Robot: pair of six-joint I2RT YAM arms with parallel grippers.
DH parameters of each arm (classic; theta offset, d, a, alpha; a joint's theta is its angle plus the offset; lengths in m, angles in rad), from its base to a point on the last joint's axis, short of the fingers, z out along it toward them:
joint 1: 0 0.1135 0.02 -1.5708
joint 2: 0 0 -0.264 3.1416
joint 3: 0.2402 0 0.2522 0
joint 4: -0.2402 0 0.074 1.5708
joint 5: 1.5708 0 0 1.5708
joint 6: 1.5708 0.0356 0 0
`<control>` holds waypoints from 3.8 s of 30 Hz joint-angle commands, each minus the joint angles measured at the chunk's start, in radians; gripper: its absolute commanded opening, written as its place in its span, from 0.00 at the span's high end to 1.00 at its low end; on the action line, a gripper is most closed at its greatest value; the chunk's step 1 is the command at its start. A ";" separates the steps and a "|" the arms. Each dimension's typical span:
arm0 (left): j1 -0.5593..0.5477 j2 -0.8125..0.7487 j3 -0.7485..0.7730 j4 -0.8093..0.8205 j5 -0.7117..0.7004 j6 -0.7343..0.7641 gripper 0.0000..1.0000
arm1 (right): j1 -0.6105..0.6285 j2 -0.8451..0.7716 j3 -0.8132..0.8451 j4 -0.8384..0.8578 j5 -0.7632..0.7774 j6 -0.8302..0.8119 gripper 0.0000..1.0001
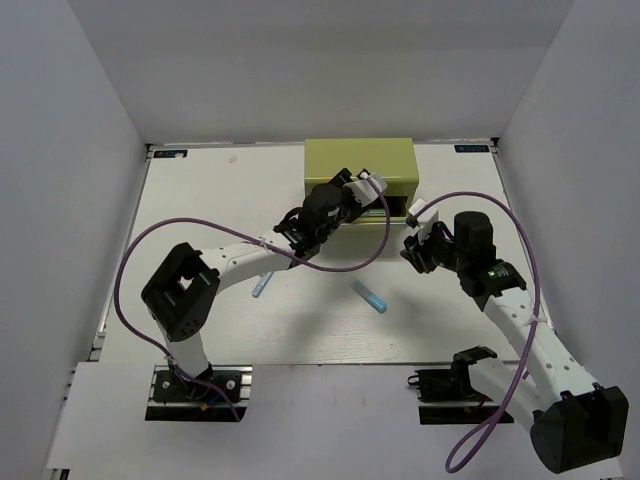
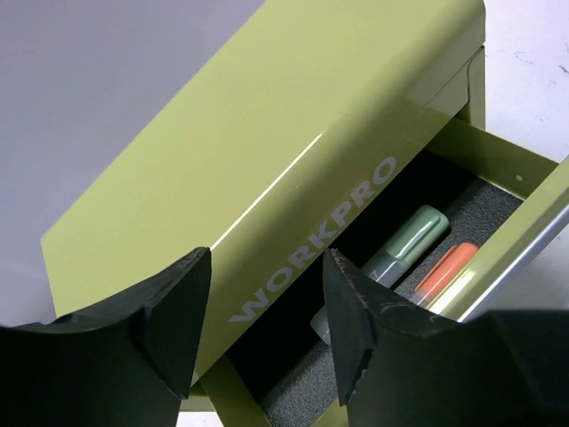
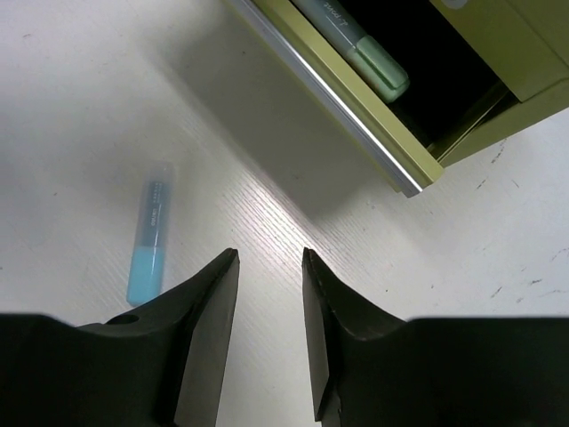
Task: Sort the stationery into containers
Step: Place the pen in the drawer, then pick up the pen from the center of the board, then place the pen in the drawer, then close the drawer in the storage box.
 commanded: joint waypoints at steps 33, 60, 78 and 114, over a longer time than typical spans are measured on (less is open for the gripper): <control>0.001 -1.036 -0.593 -1.055 -0.359 -1.484 0.00 | 0.386 0.530 0.022 0.097 0.253 0.108 0.25; 0.001 -0.977 -0.632 -0.946 -0.239 -1.655 0.00 | 0.404 0.288 0.286 -0.001 0.120 -0.317 0.93; 0.001 -0.799 -0.482 -1.075 -0.243 -1.262 0.00 | 0.283 0.553 0.524 0.113 0.187 -0.527 0.81; 0.001 -0.710 -0.454 -1.029 -0.245 -1.173 0.00 | 0.237 0.772 0.699 -0.398 -0.166 -0.745 1.00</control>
